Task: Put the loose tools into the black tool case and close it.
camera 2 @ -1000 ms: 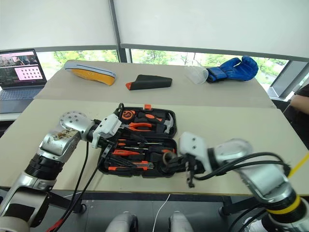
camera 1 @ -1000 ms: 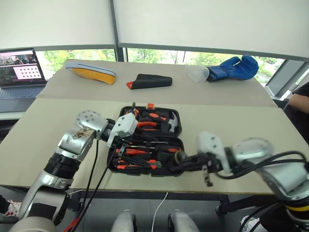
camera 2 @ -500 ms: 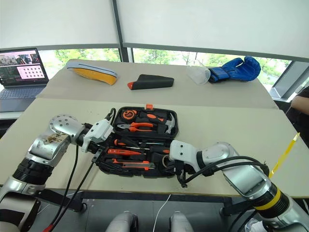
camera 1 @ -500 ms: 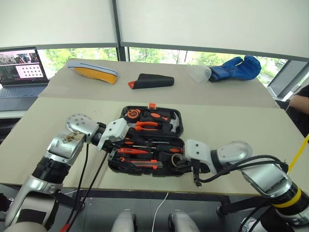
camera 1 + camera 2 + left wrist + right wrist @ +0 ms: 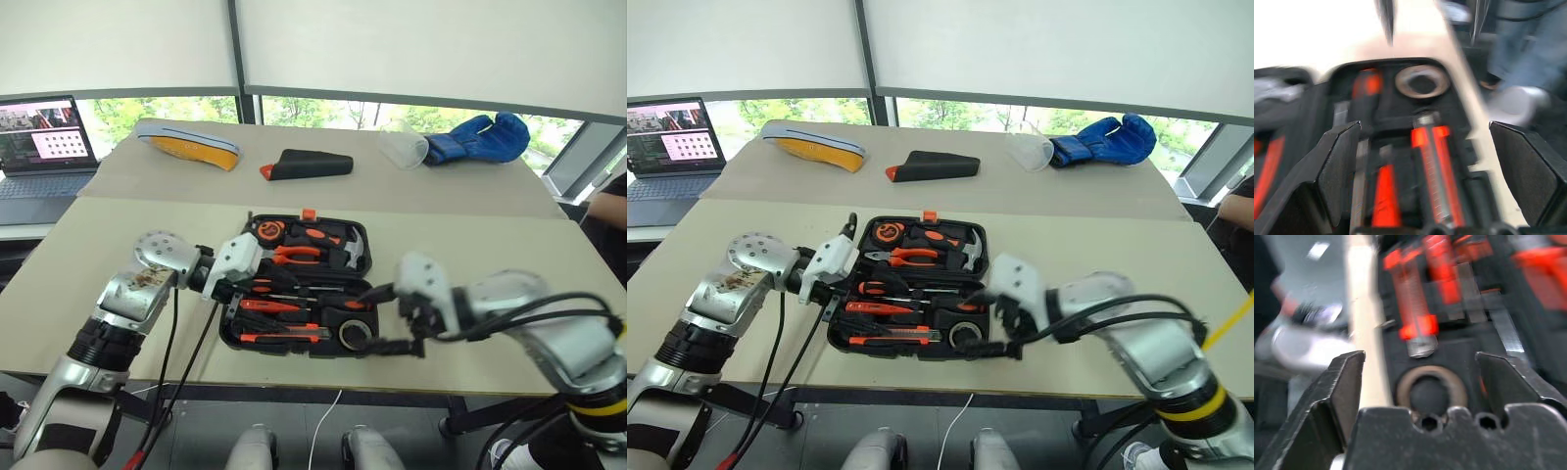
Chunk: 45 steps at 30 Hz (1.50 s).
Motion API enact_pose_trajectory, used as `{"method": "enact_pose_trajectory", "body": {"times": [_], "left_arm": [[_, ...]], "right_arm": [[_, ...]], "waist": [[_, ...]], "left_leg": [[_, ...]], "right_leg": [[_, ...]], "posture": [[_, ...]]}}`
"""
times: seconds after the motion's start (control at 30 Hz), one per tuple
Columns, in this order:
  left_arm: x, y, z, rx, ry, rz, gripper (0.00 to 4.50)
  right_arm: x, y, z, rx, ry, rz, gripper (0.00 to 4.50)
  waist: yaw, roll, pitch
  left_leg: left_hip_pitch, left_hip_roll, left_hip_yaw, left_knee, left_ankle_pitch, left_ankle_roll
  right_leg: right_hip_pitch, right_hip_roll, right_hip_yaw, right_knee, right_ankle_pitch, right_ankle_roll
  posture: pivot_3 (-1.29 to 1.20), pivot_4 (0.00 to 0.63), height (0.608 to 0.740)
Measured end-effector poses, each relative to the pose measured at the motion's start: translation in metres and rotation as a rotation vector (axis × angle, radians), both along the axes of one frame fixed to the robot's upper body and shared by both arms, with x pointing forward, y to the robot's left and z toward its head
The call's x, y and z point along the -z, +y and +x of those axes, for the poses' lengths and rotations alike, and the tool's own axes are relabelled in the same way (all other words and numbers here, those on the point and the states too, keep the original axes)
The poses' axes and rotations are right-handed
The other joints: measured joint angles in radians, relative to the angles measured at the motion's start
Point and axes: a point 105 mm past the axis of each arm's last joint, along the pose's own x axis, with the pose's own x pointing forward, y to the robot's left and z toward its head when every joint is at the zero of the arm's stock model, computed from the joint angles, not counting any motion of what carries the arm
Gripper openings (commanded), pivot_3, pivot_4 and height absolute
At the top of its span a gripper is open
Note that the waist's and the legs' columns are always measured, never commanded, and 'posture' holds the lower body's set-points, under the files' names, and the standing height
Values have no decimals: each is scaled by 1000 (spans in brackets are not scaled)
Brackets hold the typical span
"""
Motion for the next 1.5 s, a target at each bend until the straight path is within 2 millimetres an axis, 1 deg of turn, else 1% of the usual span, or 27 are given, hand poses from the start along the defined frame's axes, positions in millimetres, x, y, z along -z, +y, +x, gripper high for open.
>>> {"method": "enact_pose_trajectory", "body": {"times": [0.03,0.07,0.1,0.17,0.2,0.23,0.27,0.3,0.33,0.4,0.43,0.53,0.63,0.73,0.83,0.93,1.03,1.1,1.17,1.37,1.5], "left_arm": [[2,14,5,-71,6,4,3401],[5,27,10,-136,6,17,2912],[10,46,15,-215,9,38,2695],[19,76,20,-339,7,80,1930],[23,87,21,-386,13,98,1512],[28,97,21,-421,10,119,1149],[32,101,19,-430,5,141,823],[38,104,18,-432,2,165,346],[42,105,16,-429,2,181,54],[54,103,14,-413,6,216,20],[60,99,14,-402,10,216,20],[62,80,23,-374,-14,182,20],[62,63,29,-344,-16,149,20],[62,55,33,-323,-7,128,20],[62,43,35,-262,-16,137,20],[61,40,39,-232,-21,155,20],[61,35,41,-202,-25,165,20],[61,31,41,-174,-38,177,20],[61,29,39,-138,-37,186,20],[62,23,29,-36,-38,221,20],[61,31,27,-14,-95,265,20]], "right_arm": [[-1,-11,3,57,4,21,2792],[0,-20,5,110,9,36,2306],[3,-31,8,167,22,45,2058],[14,-48,14,253,30,30,1387],[20,-54,15,279,36,18,1014],[24,-59,17,296,34,11,690],[26,-60,18,299,23,3,385],[28,-62,20,298,10,-8,18],[30,-62,21,293,3,-16,0],[38,-60,25,270,-10,-46,0],[43,-57,28,251,-15,-63,0],[55,-52,38,209,-42,-106,0],[61,-50,53,210,-95,-133,0],[72,-49,61,210,-105,-150,0],[80,-36,56,111,-141,-175,0],[78,-37,53,52,-193,-216,0],[76,-37,50,29,-206,-218,0],[76,-40,46,22,-205,-225,0],[76,-41,37,5,-206,-240,0],[75,-44,18,2,-206,-255,0],[78,-46,7,15,-200,-253,0]], "waist": [[-3,0,0],[-5,0,0],[-8,0,0],[-9,0,0],[-7,0,0],[-6,0,0],[-5,0,0],[-4,0,0],[-4,0,0],[-1,0,0],[1,0,0],[9,0,0],[9,0,0],[15,0,0],[25,0,0],[26,0,0],[26,0,0],[26,0,0],[26,0,0],[23,0,0],[22,0,0]], "left_leg": [[0,0,0,-1,0,0],[0,0,0,-1,0,0],[1,0,0,-2,0,0],[2,1,1,-3,0,0],[2,1,1,-3,0,0],[2,0,2,-3,0,0],[2,0,2,-3,0,0],[3,0,2,-3,0,0],[3,0,3,-3,0,0],[3,0,3,-3,0,0],[2,0,3,-3,0,0],[2,0,3,-1,0,0],[0,0,3,0,0,0],[-1,-1,3,0,0,0],[-2,-2,3,0,0,0],[-4,-3,3,1,0,0],[-4,-3,3,1,0,0],[-4,-3,2,0,0,0],[-4,-3,2,0,0,0],[-4,-3,2,0,0,0],[-4,-3,2,0,0,0]], "right_leg": [[0,0,0,0,0,0],[0,0,0,0,0,0],[0,0,0,0,-1,-1],[-1,0,0,0,-1,-1],[-1,0,0,0,-1,-1],[-1,0,0,0,-1,-1],[0,-1,0,0,-1,-1],[0,-1,0,0,-2,-2],[0,-1,0,0,-2,-3],[0,-1,0,-1,-3,-4],[0,-1,0,0,-3,-4],[0,-2,0,0,-3,-4],[-1,-1,0,0,1,0],[-1,-1,0,0,3,-3],[-1,-2,0,-1,3,-3],[-2,-2,0,-1,4,-2],[-2,-2,0,-2,4,-2],[-2,-3,0,-2,4,-2],[-2,-2,0,-2,3,-2],[-2,-2,0,-2,3,-2],[-2,-2,0,-2,3,-2]], "posture": [[0,150,734],[0,150,734],[0,150,734],[0,150,734],[0,150,734],[0,150,734],[0,150,734],[0,150,734],[0,150,734],[0,150,734],[0,150,734],[0,150,734],[0,150,734],[0,150,734],[0,150,734],[0,150,734],[0,150,734],[0,150,734],[0,150,734],[0,150,734],[0,150,734]]}}
